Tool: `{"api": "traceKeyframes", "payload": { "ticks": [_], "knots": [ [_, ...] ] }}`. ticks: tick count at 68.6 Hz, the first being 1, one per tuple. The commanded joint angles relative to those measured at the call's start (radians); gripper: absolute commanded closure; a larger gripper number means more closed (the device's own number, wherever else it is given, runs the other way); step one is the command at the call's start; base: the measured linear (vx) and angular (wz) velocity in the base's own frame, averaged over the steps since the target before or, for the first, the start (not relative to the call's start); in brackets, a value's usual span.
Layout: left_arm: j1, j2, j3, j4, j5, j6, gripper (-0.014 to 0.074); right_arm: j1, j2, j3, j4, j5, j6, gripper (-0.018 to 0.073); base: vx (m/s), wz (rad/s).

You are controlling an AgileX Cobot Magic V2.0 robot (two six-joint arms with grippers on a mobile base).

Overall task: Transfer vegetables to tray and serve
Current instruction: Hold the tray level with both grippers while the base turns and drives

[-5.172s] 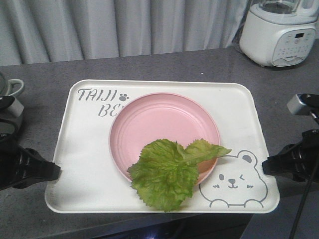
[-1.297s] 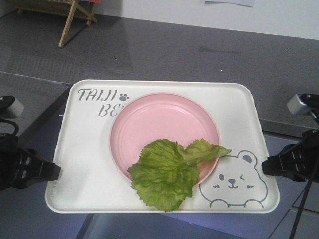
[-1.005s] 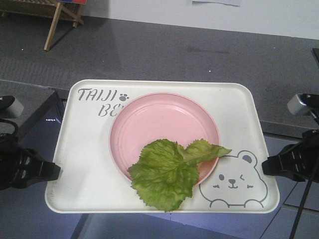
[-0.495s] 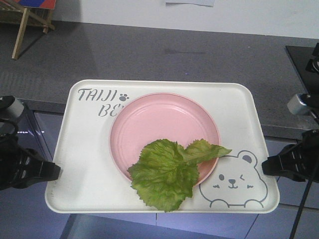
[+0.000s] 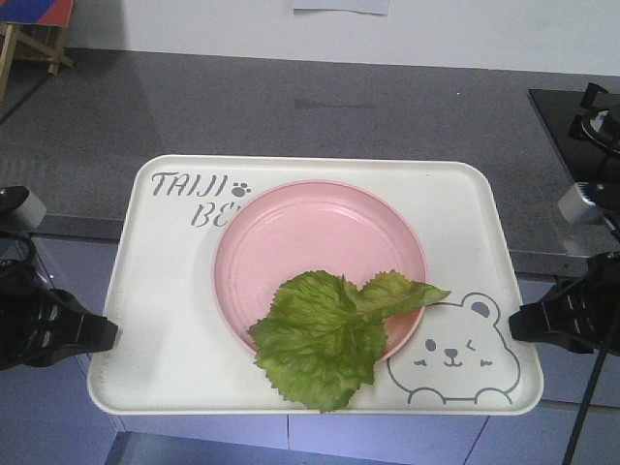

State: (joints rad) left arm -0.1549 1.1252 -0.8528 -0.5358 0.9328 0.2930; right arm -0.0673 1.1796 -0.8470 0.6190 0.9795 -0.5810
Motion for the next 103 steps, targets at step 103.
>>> {"api": "traceKeyframes", "payload": {
  "ticks": [103],
  "knots": [
    [-0.011,-0.025,-0.030,-0.091,-0.020,0.025,0.0602,0.007,-0.029,-0.027,0.086,0.029,-0.048,0.0565,0.11,-0.05]
  ]
}}
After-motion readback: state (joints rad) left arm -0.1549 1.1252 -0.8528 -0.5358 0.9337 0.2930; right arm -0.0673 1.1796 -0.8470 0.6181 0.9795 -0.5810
